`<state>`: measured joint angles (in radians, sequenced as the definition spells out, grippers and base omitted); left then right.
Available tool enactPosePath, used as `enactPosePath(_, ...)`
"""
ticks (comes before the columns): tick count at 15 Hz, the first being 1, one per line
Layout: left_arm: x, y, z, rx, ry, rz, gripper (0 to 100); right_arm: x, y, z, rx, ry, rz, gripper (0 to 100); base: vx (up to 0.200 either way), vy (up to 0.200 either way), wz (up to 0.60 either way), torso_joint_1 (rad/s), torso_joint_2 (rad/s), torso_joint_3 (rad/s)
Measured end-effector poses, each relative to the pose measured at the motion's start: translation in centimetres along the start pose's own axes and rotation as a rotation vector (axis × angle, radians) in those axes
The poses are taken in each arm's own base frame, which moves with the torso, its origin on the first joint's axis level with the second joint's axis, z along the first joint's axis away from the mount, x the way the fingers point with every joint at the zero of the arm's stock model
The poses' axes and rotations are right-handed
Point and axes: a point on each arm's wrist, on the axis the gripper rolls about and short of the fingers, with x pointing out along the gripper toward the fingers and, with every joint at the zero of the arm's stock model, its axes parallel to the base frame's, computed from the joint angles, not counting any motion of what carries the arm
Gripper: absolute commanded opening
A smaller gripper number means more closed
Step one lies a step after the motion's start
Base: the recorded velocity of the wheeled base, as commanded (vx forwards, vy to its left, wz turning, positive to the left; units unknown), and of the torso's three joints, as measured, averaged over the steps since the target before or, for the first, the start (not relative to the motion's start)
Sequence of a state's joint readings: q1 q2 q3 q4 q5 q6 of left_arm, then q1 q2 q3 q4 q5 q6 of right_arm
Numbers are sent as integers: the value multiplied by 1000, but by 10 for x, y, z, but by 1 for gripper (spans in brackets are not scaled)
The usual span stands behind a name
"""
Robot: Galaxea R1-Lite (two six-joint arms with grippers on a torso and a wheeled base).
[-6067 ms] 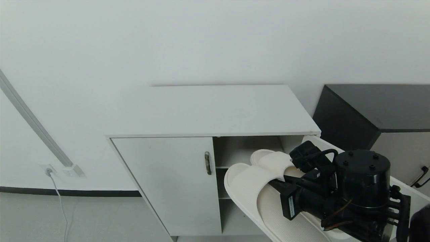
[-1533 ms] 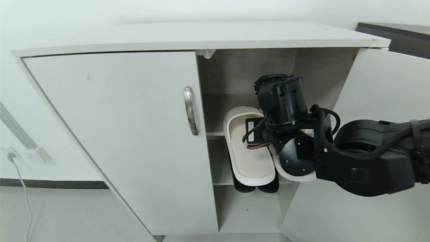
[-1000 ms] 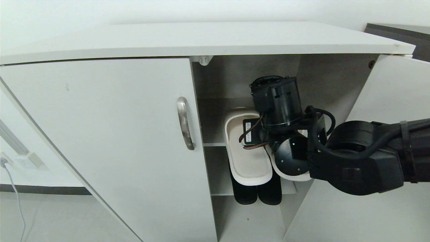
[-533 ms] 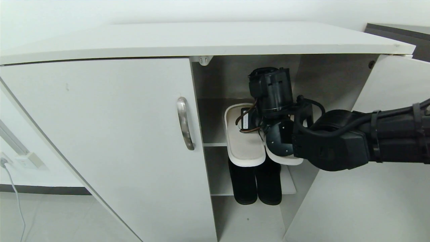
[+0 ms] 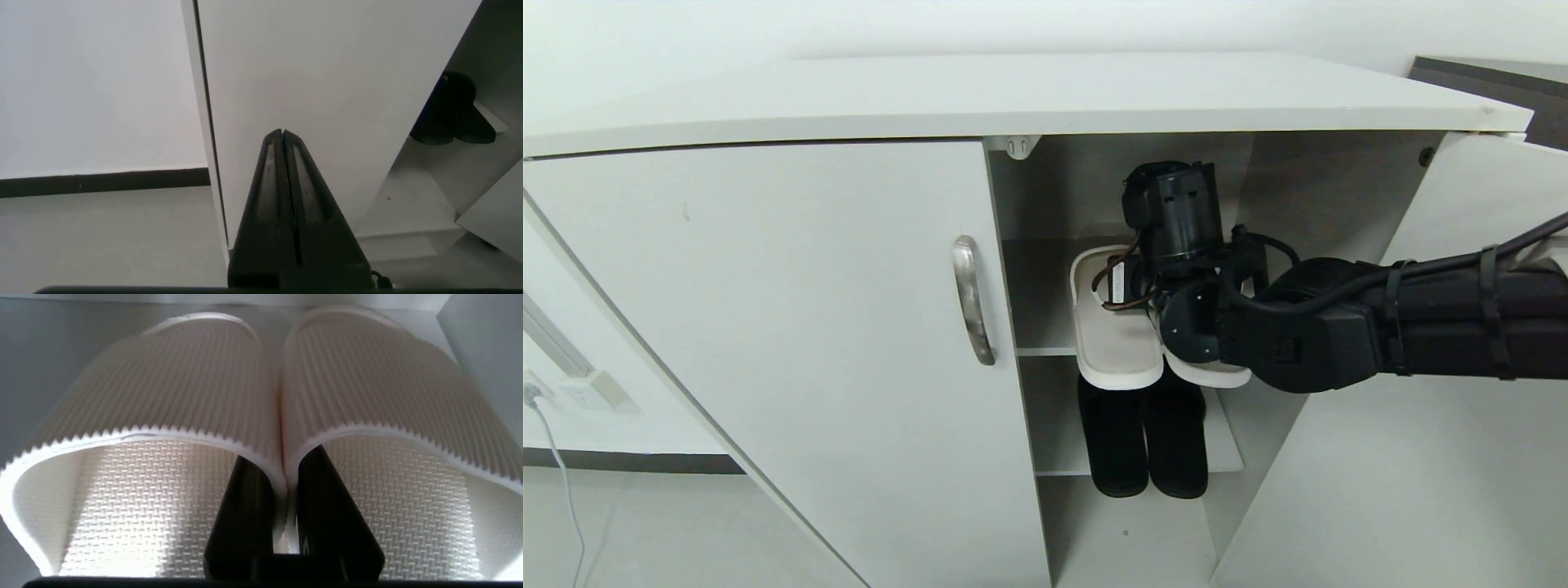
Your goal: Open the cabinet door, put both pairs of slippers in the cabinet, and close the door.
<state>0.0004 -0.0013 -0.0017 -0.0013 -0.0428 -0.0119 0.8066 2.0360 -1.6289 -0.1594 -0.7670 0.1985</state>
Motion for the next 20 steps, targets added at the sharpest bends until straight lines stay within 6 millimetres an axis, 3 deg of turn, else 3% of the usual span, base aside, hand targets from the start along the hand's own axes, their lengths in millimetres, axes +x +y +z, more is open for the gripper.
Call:
enactPosePath(3, 0, 0, 0, 0, 0, 0, 0, 2, 1, -1, -1, 2, 3, 0, 0, 0, 0, 0, 0, 0)
enactPosePath(4, 0, 0, 0, 0, 0, 0, 0, 2, 1, -2, -2, 3, 3, 100, 0, 0, 0, 0, 0, 0)
enactPosePath(11, 0, 0, 0, 0, 0, 1, 0, -2, -1, -4, -16, 10, 8, 100, 0, 0, 0, 0, 0, 0)
enactPosePath(20, 0, 0, 0, 0, 0, 1, 0, -53, -12, -7, -43, 35, 74, 100, 0, 0, 0, 0, 0, 0)
